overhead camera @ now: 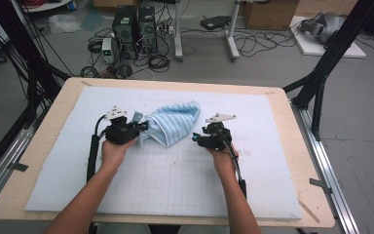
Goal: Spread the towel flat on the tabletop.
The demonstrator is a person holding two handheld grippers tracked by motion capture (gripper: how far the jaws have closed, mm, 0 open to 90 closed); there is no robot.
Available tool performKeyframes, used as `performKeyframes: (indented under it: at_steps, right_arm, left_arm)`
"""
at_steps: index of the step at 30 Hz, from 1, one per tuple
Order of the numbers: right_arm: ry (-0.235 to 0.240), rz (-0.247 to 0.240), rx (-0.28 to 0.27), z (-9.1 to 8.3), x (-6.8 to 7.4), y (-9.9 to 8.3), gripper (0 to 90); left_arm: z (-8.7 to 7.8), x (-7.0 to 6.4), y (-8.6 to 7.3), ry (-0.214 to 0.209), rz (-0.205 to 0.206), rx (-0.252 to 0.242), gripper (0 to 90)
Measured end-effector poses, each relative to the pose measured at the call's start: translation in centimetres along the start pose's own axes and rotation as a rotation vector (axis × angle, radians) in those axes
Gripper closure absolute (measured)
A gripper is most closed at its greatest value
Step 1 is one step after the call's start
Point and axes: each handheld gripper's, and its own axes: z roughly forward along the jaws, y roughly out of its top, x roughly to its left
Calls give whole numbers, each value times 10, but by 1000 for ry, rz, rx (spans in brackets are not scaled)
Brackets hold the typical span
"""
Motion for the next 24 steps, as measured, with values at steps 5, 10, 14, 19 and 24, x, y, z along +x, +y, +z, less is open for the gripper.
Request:
performKeyframes:
  at_steps: [5,10,14,19,24]
  right_arm:
    - [10,-21,40,15,9,-1,540]
    - [11,-17,42,15,8,-2,535]
    - [8,-9,33,11,5,-1,521]
    - [1,-7,31,5,4,-1,505]
    - [-11,-5,0,-3,2,-3,503]
  left_arm:
    - [-11,24,-4,164,4,9,781]
    - [-18,42,-10,268,41,38,684]
    - [-27,36,-8,249,104,18,452]
    - [-40,14,-2,202,215,-40,398]
    - [-42,4,1,64,203,-53,405]
